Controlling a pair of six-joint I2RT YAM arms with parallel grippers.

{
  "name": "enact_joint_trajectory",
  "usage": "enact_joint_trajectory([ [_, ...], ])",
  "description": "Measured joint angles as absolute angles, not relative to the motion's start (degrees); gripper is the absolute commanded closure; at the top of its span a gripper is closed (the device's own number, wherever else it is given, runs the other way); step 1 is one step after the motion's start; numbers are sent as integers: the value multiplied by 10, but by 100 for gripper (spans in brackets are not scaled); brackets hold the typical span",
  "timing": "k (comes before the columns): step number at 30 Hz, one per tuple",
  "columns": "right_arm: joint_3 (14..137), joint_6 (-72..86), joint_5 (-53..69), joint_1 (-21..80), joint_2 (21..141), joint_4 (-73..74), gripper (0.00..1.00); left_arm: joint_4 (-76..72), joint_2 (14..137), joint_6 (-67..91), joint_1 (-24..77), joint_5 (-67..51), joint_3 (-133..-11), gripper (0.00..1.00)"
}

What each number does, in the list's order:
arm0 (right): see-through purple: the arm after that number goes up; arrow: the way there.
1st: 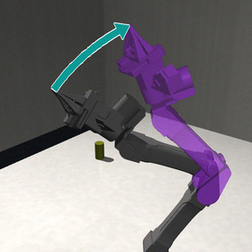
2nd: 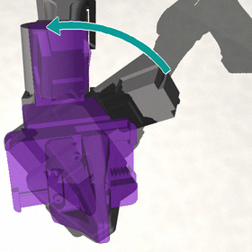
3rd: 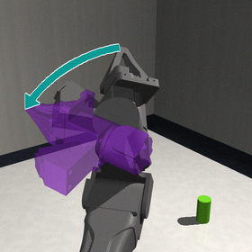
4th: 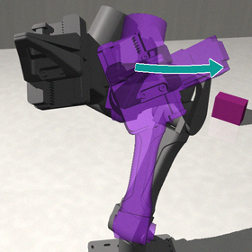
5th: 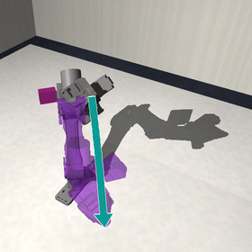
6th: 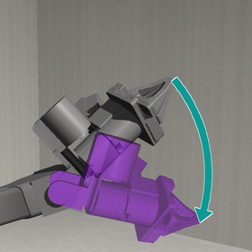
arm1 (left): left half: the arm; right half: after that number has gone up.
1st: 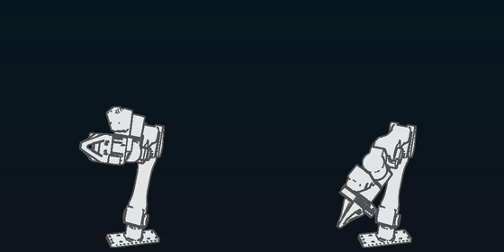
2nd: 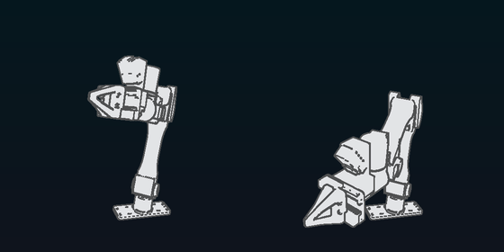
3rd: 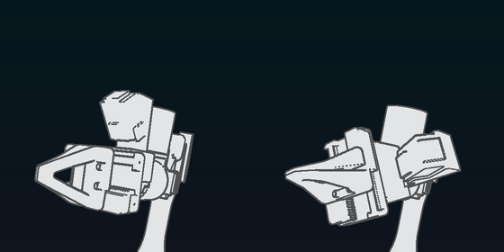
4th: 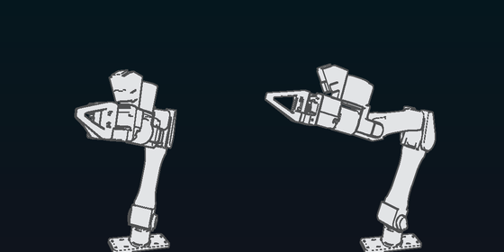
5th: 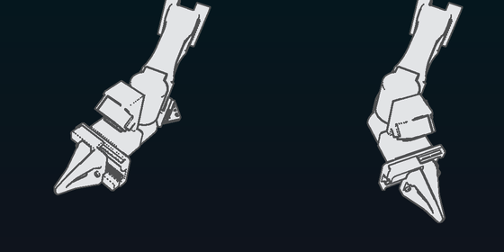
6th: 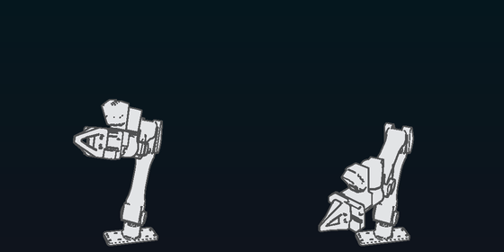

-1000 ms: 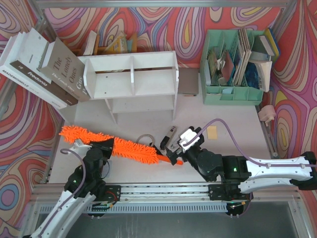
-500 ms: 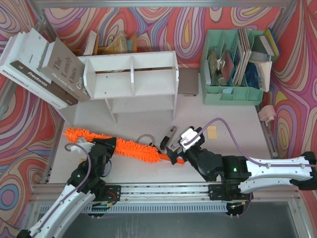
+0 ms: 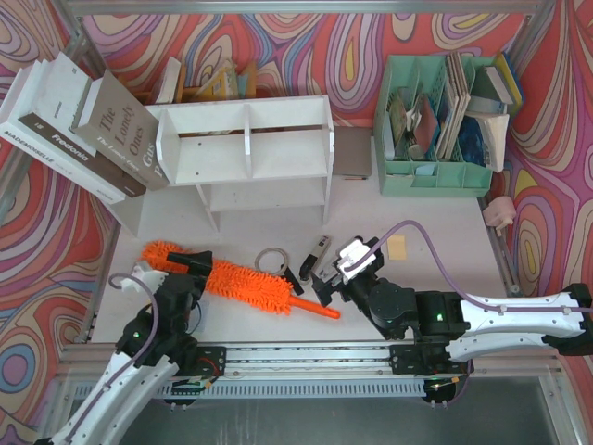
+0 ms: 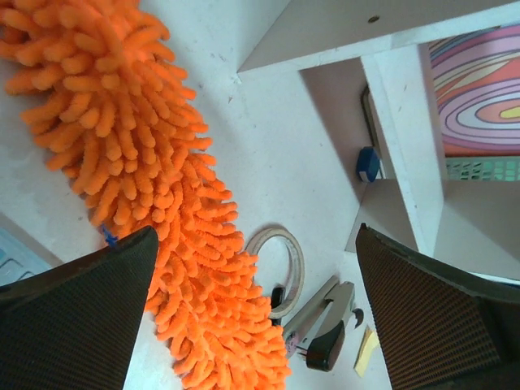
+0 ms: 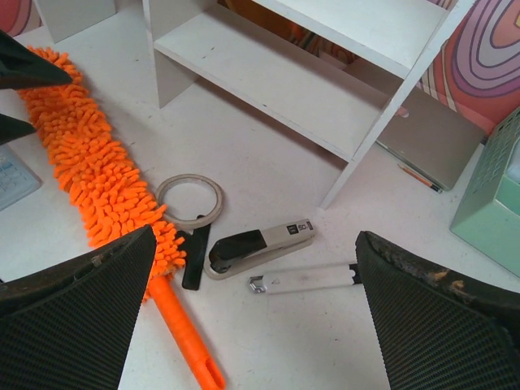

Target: Dust the bookshelf with a duster

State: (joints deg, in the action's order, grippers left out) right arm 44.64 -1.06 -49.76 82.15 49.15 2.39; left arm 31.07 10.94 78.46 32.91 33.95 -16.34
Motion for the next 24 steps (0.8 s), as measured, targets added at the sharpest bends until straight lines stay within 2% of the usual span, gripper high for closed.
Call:
enact_joint_trajectory([
  [8, 446, -5, -532, 819, 478, 24, 1, 435, 62, 762, 329, 367, -267, 2],
  [14, 460, 49, -570, 780, 462, 44, 2, 430, 128, 641, 329, 383, -365, 2],
  [19, 516, 131, -555, 691, 499, 119, 1, 363, 229, 519, 329, 371, -372, 2],
  [24, 558, 190, -474, 558, 560, 174, 1, 256, 264, 400, 329, 376, -333, 2],
])
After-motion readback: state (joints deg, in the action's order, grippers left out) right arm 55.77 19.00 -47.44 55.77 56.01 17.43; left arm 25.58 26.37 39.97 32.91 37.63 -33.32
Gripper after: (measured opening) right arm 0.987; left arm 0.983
